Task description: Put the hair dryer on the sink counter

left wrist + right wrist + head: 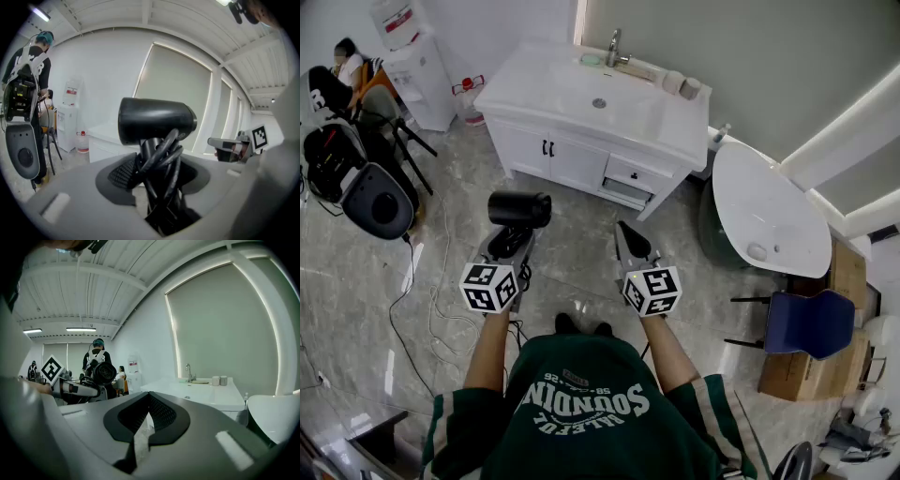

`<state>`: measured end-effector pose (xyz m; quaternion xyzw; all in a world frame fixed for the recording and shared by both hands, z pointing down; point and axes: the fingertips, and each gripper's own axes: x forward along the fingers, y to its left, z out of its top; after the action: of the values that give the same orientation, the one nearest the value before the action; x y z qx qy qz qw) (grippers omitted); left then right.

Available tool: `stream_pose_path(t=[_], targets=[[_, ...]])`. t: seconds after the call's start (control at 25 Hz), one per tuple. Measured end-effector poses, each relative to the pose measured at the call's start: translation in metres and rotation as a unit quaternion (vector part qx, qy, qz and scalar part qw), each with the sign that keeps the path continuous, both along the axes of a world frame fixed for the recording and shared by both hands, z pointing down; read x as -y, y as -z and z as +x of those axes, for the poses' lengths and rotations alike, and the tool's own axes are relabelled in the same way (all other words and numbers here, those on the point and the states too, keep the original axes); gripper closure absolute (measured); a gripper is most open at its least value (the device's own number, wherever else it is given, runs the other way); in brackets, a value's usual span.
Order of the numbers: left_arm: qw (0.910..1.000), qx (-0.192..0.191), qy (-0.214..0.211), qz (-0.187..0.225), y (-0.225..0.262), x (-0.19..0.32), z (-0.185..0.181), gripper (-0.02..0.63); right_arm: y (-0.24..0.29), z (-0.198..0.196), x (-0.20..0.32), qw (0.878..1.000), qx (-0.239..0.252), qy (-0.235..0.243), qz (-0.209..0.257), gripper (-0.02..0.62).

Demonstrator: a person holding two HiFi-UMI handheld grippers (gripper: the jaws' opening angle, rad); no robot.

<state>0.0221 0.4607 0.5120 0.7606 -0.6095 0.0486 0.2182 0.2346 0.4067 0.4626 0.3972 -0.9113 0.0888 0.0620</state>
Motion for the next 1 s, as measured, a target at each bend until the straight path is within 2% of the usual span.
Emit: stream_pose_path(t=[0.32,1.0], targets=[[1.0000,-0.004,0.001,0.000,-0.003,0.004,-0.011,0.347,-0.008,-0.004,0.005,1.000,-0.006,-0.005,-0.009,0.591],[0.9999,-0.015,0.005,-0.004,-0.003,0.024,-0.054,0.347,-0.021,-0.043,0.018,0.999,-0.023,0.005,-0.036,0.592]])
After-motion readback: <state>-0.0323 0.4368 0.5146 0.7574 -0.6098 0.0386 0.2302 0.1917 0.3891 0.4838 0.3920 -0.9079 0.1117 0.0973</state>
